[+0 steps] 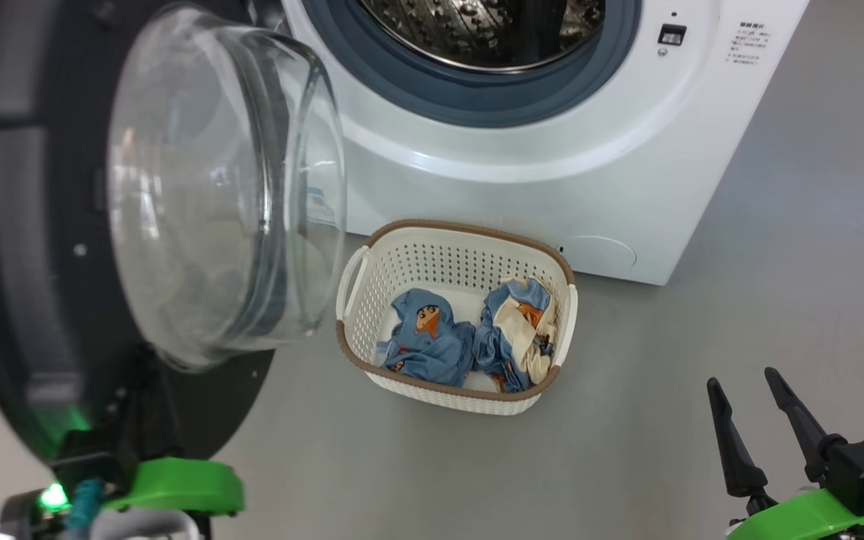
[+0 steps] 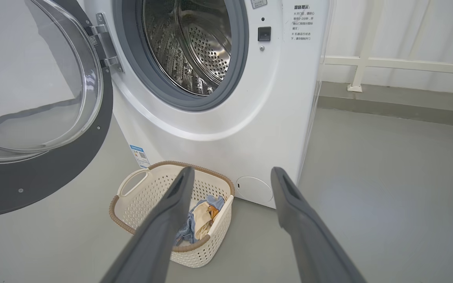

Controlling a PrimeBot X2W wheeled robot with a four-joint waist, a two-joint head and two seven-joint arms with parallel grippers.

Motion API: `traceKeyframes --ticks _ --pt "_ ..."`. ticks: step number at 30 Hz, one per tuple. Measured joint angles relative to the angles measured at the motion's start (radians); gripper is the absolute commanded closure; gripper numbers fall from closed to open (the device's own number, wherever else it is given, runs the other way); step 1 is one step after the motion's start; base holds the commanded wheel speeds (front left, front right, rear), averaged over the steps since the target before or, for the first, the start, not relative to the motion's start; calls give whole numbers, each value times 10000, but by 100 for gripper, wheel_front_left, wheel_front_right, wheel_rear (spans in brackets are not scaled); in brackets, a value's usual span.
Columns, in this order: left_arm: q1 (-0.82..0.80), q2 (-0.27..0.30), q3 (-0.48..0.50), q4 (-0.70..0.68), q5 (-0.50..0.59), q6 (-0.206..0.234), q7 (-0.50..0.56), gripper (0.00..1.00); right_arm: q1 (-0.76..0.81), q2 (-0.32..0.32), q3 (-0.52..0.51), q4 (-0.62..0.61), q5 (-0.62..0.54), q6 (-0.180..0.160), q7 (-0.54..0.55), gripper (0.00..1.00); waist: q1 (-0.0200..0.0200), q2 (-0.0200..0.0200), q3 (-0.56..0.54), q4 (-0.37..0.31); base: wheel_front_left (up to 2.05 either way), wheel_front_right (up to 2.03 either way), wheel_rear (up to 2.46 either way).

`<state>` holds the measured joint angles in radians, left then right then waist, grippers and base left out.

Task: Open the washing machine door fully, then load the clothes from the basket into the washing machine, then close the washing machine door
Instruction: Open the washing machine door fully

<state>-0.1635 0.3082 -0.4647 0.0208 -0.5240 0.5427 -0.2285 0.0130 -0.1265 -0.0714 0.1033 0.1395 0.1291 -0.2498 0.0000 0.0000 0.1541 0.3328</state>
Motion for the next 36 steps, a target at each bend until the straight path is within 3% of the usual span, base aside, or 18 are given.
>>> traceKeyframes --ticks 15,25,36 --pt "-4 109 2865 416 -236 -65 -213 100 -385 -339 -33 -309 297 0 12 0 0 0 766 -154 0 0 0" --pt "-204 38 4788 1315 52 -1327 -255 100 -622 -470 -79 -464 297 0 29 0 0 0 1192 -193 0 0 0" --pt "-1166 71 5990 2999 314 -2569 -255 100 -752 -468 -75 -458 297 0 29 0 0 0 1350 -279 0 0 0"
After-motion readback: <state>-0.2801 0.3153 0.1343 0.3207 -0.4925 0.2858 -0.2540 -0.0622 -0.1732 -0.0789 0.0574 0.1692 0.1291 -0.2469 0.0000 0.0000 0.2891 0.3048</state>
